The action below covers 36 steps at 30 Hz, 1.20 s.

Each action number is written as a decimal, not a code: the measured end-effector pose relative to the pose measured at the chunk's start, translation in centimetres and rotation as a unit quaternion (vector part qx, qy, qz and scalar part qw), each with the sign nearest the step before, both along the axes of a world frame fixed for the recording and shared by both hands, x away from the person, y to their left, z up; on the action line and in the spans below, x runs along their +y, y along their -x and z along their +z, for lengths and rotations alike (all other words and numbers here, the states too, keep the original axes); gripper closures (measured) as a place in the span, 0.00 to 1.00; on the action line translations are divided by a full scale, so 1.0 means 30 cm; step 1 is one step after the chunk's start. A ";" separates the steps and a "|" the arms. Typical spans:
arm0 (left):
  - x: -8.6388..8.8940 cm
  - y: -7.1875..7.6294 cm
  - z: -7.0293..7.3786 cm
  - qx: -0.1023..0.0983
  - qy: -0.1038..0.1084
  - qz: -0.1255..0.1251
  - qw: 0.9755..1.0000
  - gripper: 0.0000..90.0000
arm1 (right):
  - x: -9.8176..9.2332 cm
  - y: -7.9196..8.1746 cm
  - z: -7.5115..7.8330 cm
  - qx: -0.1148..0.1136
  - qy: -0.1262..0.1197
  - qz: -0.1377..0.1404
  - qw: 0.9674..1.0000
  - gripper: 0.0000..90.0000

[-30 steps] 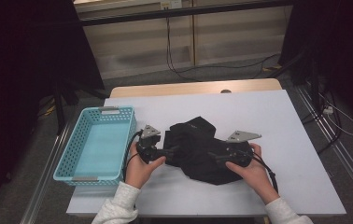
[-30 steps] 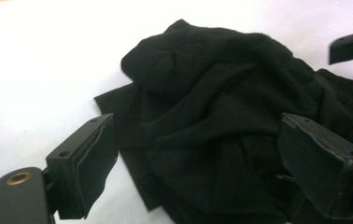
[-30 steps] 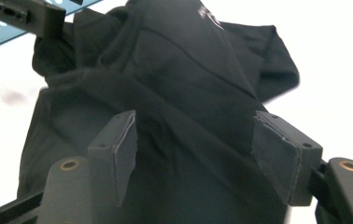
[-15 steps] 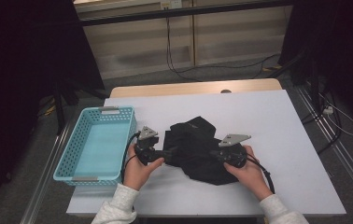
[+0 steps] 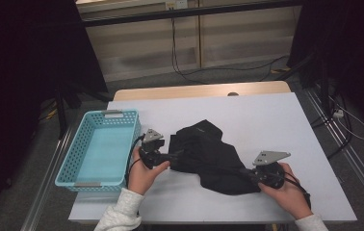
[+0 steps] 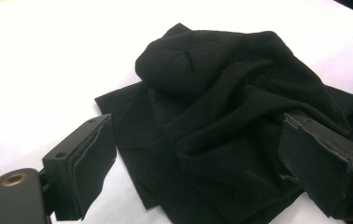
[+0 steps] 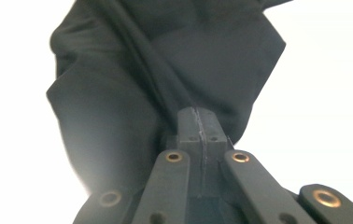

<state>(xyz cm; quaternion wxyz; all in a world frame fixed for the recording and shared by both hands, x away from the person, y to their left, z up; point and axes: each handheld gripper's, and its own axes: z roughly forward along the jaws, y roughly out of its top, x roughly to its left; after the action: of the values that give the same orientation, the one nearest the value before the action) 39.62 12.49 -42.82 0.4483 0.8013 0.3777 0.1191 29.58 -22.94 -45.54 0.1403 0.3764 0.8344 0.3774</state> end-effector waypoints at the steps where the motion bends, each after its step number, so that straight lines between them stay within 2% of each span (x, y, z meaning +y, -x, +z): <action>1: -0.002 0.000 0.002 -0.001 -0.002 -0.001 1.000 0.13 | -0.004 0.007 0.001 0.005 -0.004 0.008 1.000 1.00; 2: -0.004 -0.001 0.003 -0.003 -0.003 -0.004 1.000 0.13 | -0.005 0.011 0.004 -0.002 -0.009 0.005 1.000 0.97; 3: -0.006 -0.002 0.004 -0.003 0.000 -0.004 1.000 0.13 | 0.003 0.001 0.014 -0.030 -0.017 -0.014 0.999 0.83; 4: -0.008 -0.001 0.006 -0.002 0.002 -0.003 1.000 0.13 | 0.003 0.001 0.014 -0.030 -0.017 -0.014 0.999 0.83; 5: -0.007 -0.002 0.009 -0.004 0.000 -0.005 1.000 0.13 | 0.011 -0.010 0.020 -0.035 -0.028 -0.022 0.999 0.74; 6: -0.008 0.000 0.011 -0.005 0.001 -0.004 1.000 0.13 | 0.019 -0.024 0.023 -0.036 -0.041 -0.033 0.998 0.69; 7: -0.008 0.001 0.013 -0.006 0.002 -0.005 1.000 0.13 | 0.030 -0.038 0.023 -0.034 -0.048 -0.038 0.998 0.68; 8: -0.006 0.001 0.015 -0.007 0.001 -0.006 1.000 0.13 | 0.040 -0.055 0.021 -0.038 -0.042 -0.042 0.998 0.63; 9: -0.005 0.002 0.016 -0.006 0.002 -0.007 1.000 0.13 | 0.057 -0.086 0.010 -0.035 -0.029 -0.059 0.997 0.58; 11: -0.003 0.001 0.016 -0.006 0.001 -0.008 1.000 0.13 | 0.060 -0.100 0.005 -0.033 -0.031 -0.060 0.997 0.57; 13: -0.001 -0.001 0.016 -0.005 0.001 -0.009 1.000 0.13 | 0.055 -0.129 0.001 -0.033 -0.043 -0.086 0.995 0.51; 14: -0.001 -0.002 0.016 -0.006 0.001 -0.009 1.000 0.13 | 0.055 -0.129 0.001 -0.033 -0.043 -0.086 0.995 0.51; 15: -0.001 -0.004 0.017 -0.007 0.000 -0.009 1.000 0.13 | 0.053 -0.144 -0.012 -0.026 -0.046 -0.102 0.993 0.47; 16: -0.002 -0.005 0.017 -0.006 0.002 -0.010 1.000 0.13 | 0.053 -0.144 -0.012 -0.026 -0.046 -0.102 0.993 0.47; 17: -0.004 -0.006 0.017 -0.006 0.003 -0.010 1.000 0.13 | 0.058 -0.155 -0.032 -0.011 -0.035 -0.107 0.994 0.46; 18: -0.006 -0.006 0.017 -0.006 0.002 -0.009 1.000 0.13 | 0.058 -0.155 -0.032 -0.011 -0.035 -0.107 0.994 0.46; 19: -0.009 -0.005 0.017 -0.007 0.001 -0.012 1.000 0.13 | 0.063 -0.154 -0.052 -0.007 -0.023 -0.105 0.994 0.48; 21: -0.009 -0.005 0.017 -0.007 -0.001 -0.012 1.000 0.13 | 0.064 -0.154 -0.051 -0.010 -0.021 -0.105 0.994 0.50; 22: -0.009 -0.005 0.016 -0.006 -0.001 -0.013 1.000 0.13 | 0.063 -0.149 -0.050 -0.007 -0.025 -0.104 0.994 0.64; 23: -0.008 -0.006 0.015 -0.006 -0.001 -0.012 1.000 0.13 | 0.063 -0.149 -0.050 -0.007 -0.025 -0.104 0.994 0.64; 24: -0.006 -0.007 0.015 -0.004 -0.001 -0.010 1.000 0.13 | 0.064 -0.145 -0.051 -0.011 -0.023 -0.098 0.995 0.70; 26: -0.006 -0.007 0.017 -0.005 0.001 -0.008 1.000 0.13 | 0.065 -0.141 -0.050 -0.009 -0.026 -0.089 0.996 0.86; 27: -0.006 -0.007 0.017 -0.006 0.000 -0.009 1.000 0.13 | 0.064 -0.139 -0.050 -0.001 -0.035 -0.084 0.996 0.96; 32: -0.012 -0.008 0.021 -0.007 0.001 -0.012 1.000 0.13 | 0.060 -0.127 -0.046 0.001 -0.042 -0.069 0.997 0.97; 36: -0.005 -0.014 0.030 -0.007 0.007 -0.013 1.000 0.15 | 0.056 -0.103 -0.038 0.005 -0.030 -0.049 0.998 0.98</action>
<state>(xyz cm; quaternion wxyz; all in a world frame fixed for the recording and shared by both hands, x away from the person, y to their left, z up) 40.03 12.33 -41.92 0.4578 0.8021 0.3655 0.1160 32.68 -21.24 -46.67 0.1433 0.4230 0.8038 0.3929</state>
